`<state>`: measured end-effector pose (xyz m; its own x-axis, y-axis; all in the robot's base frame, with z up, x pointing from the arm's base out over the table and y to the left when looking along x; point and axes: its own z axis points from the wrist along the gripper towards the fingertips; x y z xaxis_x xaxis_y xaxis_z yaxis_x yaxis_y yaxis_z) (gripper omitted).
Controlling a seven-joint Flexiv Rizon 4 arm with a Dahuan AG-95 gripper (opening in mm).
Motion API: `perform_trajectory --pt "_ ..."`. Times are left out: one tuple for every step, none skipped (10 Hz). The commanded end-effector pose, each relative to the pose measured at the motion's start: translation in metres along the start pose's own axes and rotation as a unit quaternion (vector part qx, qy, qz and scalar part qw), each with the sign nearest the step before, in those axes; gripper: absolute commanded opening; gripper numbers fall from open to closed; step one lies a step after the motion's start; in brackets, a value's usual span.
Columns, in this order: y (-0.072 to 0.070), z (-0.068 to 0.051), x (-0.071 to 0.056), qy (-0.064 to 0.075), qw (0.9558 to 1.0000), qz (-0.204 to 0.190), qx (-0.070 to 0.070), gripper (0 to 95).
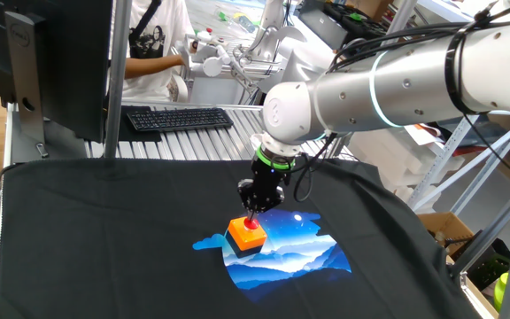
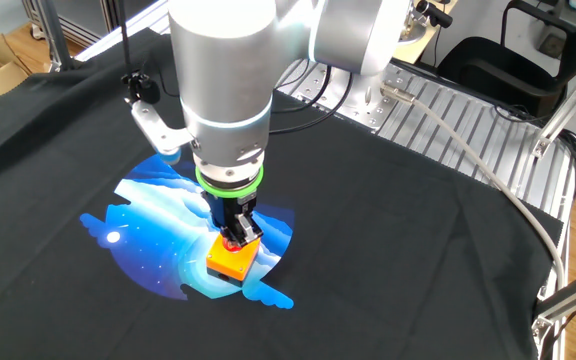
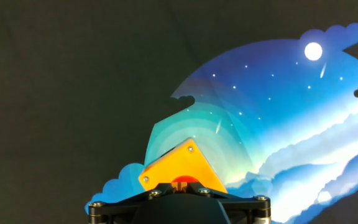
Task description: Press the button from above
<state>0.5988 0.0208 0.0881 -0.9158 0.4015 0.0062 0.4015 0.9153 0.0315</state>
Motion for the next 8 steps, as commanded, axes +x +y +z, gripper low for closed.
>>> perform_trajectory --pt "-0.002 0.003 0.002 -0.003 1.0 0.001 0.0 0.0" --pt "-0.002 0.003 0.001 0.0 1.0 0.001 0.002 0.0" --pt "-0.001 0.004 0.001 0.001 1.0 0.002 0.003 0.0" --pt "-0.002 0.006 0.002 -0.001 1.0 0.002 0.003 0.0" --pt "-0.002 0.01 0.002 -0.005 0.9999 0.001 0.009 0.0" --pt "-0.002 0.011 0.002 -0.006 0.9999 0.0 0.01 0.0" --pt "-0.002 0.014 0.001 -0.011 0.9999 -0.001 0.008 0.0" --pt "-0.002 0.014 0.001 -0.008 0.9999 0.0 0.006 0.0"
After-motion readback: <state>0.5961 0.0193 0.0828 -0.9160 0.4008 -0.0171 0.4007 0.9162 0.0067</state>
